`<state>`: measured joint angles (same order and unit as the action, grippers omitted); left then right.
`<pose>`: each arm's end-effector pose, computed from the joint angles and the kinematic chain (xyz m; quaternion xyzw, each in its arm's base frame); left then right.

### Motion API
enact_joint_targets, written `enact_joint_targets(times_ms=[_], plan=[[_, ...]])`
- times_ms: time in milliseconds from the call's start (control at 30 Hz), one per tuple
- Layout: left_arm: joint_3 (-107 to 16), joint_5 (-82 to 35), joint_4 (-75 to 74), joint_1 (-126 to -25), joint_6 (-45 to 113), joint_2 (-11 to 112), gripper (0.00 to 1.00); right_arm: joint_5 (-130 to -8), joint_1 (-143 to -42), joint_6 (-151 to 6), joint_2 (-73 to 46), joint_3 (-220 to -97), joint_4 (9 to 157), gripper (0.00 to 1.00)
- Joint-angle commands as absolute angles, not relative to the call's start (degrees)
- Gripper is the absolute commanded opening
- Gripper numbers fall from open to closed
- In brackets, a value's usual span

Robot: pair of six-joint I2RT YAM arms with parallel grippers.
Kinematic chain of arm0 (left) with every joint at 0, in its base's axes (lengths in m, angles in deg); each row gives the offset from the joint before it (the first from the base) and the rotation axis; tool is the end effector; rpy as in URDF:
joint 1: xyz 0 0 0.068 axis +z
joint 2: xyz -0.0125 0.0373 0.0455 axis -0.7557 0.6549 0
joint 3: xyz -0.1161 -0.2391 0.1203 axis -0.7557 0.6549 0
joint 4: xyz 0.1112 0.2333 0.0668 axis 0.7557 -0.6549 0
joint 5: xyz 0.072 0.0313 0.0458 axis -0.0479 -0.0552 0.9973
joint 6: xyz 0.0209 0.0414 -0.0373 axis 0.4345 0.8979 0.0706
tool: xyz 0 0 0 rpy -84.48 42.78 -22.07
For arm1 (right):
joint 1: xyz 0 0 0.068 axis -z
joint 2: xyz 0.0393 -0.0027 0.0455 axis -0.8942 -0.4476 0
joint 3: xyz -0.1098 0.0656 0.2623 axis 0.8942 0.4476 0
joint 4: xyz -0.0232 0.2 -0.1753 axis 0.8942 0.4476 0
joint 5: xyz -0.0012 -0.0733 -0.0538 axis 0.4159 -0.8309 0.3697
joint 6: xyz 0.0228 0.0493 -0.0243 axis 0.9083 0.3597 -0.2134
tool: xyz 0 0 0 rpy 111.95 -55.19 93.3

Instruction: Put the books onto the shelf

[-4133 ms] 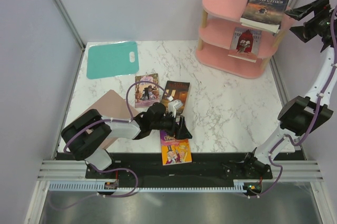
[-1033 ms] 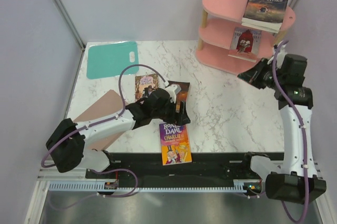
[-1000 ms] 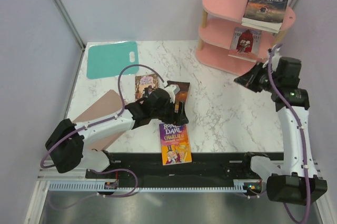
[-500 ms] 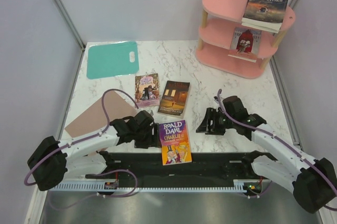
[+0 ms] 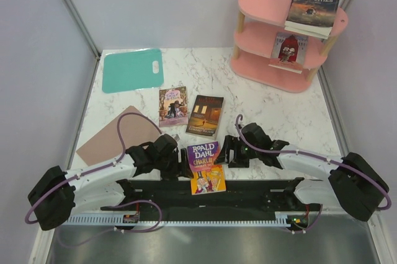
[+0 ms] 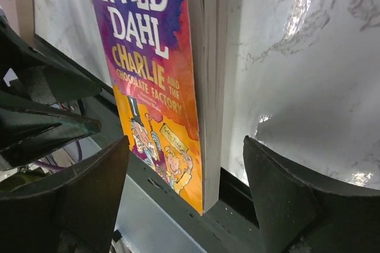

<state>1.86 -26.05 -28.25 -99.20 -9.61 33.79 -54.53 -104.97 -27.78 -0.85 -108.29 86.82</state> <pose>0.1050 -0.1388 0.1645 -0.0210 0.9609 -0.2632 0.0833 0.1516 0.1564 0.1648 0.0112 0.9177 0.3806 0.1129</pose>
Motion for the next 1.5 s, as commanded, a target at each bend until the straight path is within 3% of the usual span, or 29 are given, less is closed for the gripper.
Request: enact_joint_targets(times_ms=[0, 467, 567, 600, 667, 700, 1033, 1200, 1233, 1333, 1467], plan=[[2.33, -30.16, -24.34, -99.45, -11.83, 34.39, 0.77, -56.25, -107.09, -23.44, -4.41, -106.09, 77.25, 0.84], [0.57, -30.17, -15.37, -107.96, -17.97, 43.88, 0.75, -57.57, -113.51, -19.04, -13.81, -108.37, 69.15, 0.77], [-0.3, -27.98, -13.61, -111.04, -19.38, 44.24, 0.63, -57.57, -113.6, -18.77, -13.82, -108.11, 69.06, 0.75], [-0.66, -27.19, -13.61, -111.75, -19.56, 43.37, 0.43, -57.65, -113.6, -18.68, -13.64, -108.02, 69.14, 0.76], [-1.45, -24.64, -13.69, -113.15, -20.26, 41.61, 0.24, -57.74, -113.6, -18.6, -13.03, -107.58, 69.14, 0.75], [-1.45, -23.76, -13.87, -113.42, -20.27, 38.82, 0.04, -57.74, -113.51, -18.6, -12.76, -107.41, 69.06, 0.75], [-1.98, -11.02, -18.44, -113.86, -14.83, 20.35, 0.02, -57.48, -113.6, -17.28, -9.96, -105.48, 65.37, 0.75], [-5.66, -8.46, -20.28, -113.78, -8.24, 16.9, 0.02, -56.6, -113.6, -19.9, -4.16, -103.28, 57.74, 0.78], [-6.19, -7.06, -21.68, -113.86, -6.4, 17.08, 0.02, -56.77, -113.6, -20.96, 0.38, -102.93, 56.76, 0.83], [-7.78, -6.26, -22.4, -113.16, -2.97, 18.84, 0.02, -62.29, -113.51, -27.63, 11.82, -104.06, 64.98, 0.98], [-9.79, -6.17, -19.85, -113.07, 1.0, 20.86, 0.02, -66.88, -113.42, -34.67, 21.59, -106.0, 76.76, 0.98]])
